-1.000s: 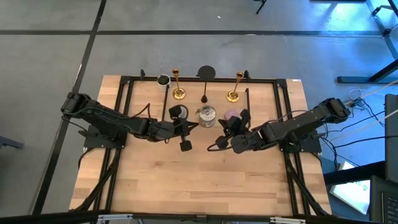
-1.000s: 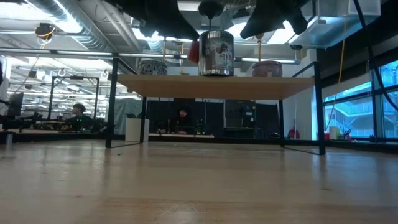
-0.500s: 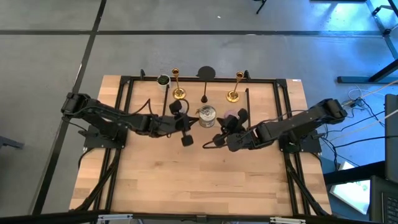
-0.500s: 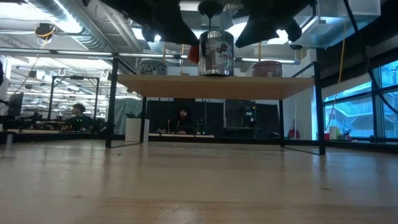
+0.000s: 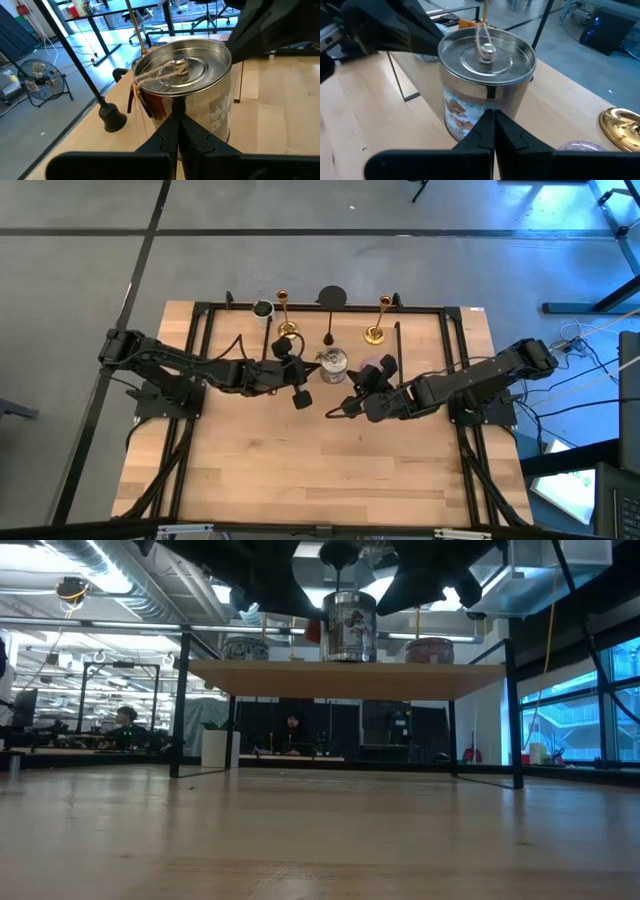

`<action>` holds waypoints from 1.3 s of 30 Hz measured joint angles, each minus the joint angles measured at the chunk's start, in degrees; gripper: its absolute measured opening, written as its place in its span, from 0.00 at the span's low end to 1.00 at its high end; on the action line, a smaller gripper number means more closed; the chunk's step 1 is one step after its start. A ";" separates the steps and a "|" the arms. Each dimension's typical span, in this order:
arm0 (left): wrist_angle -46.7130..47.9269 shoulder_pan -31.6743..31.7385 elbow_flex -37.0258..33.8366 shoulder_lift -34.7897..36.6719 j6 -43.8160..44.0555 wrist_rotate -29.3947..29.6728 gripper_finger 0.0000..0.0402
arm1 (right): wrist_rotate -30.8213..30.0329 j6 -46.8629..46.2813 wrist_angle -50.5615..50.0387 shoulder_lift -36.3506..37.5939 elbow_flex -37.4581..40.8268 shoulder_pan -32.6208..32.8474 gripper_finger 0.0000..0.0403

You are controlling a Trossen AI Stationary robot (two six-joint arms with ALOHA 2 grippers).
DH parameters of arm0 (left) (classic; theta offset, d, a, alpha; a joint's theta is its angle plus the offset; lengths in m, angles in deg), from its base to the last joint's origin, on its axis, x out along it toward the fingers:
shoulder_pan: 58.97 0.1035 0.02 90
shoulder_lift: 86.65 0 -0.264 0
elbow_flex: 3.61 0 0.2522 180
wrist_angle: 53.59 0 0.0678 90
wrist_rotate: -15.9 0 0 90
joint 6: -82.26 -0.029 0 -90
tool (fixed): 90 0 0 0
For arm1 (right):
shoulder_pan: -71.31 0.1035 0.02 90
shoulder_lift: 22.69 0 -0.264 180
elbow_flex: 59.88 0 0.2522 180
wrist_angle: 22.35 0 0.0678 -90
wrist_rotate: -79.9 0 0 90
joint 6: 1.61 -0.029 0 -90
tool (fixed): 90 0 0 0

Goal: Pick & Place candle stick holders
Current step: Return to Home Position

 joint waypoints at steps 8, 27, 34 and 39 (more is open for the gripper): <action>0.00 0.01 -0.02 0.00 -0.53 0.30 0.00 | 0.67 0.76 1.54 0.02 0.00 0.09 0.00; -1.33 0.31 -0.07 0.00 -1.92 0.76 0.00 | 2.99 4.19 5.59 -0.76 0.04 0.09 0.00; 2.11 -0.85 -0.07 0.00 -0.49 4.34 0.00 | 2.99 3.59 4.30 -0.76 0.04 0.52 0.00; 3.85 -3.06 -0.07 0.00 0.20 6.44 0.00 | 1.69 1.36 1.41 -0.76 0.04 0.50 0.00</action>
